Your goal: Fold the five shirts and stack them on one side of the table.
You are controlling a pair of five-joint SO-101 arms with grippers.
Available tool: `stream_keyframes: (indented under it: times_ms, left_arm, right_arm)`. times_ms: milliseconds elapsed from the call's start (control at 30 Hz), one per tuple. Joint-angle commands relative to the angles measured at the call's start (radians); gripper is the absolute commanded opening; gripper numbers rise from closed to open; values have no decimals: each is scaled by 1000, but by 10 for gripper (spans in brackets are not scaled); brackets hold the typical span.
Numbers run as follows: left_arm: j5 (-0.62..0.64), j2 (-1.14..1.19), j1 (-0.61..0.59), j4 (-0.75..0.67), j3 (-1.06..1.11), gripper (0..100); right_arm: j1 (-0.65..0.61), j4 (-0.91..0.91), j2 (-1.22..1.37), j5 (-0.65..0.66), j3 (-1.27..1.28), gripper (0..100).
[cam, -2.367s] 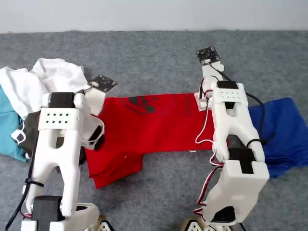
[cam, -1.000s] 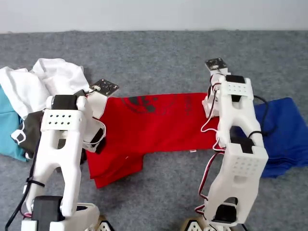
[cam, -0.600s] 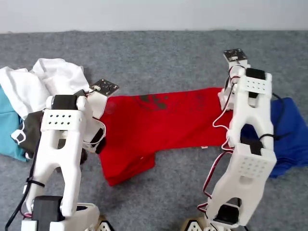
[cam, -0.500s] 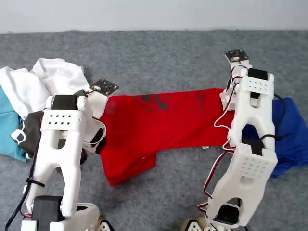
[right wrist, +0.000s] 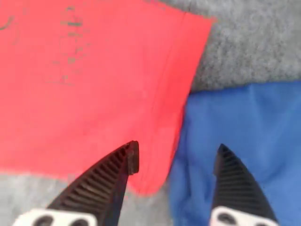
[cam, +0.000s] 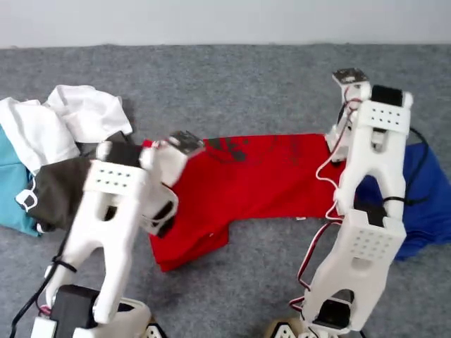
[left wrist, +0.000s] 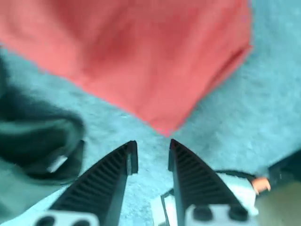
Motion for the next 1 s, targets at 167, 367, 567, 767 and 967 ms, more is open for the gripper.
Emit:
stream_keyframes:
  times_ms: [167, 367, 567, 767, 967]
  left_arm:
    - [-60, -32, 11, 26, 134, 115]
    - [-57, -26, 12, -31, 170, 115]
    - [-60, -26, 17, -201, 298, 115]
    - [-61, -26, 17, -321, 390, 115]
    - [-61, -26, 17, -456, 464, 74]
  right_arm:
    - [-84, 79, -97, 6, -48, 266]
    - [-122, 77, -128, -11, 44, 266]
    - [-122, 76, -128, -43, 60, 266]
    - [-122, 76, -122, -44, 60, 266]
    - [-122, 76, -122, -44, 60, 266]
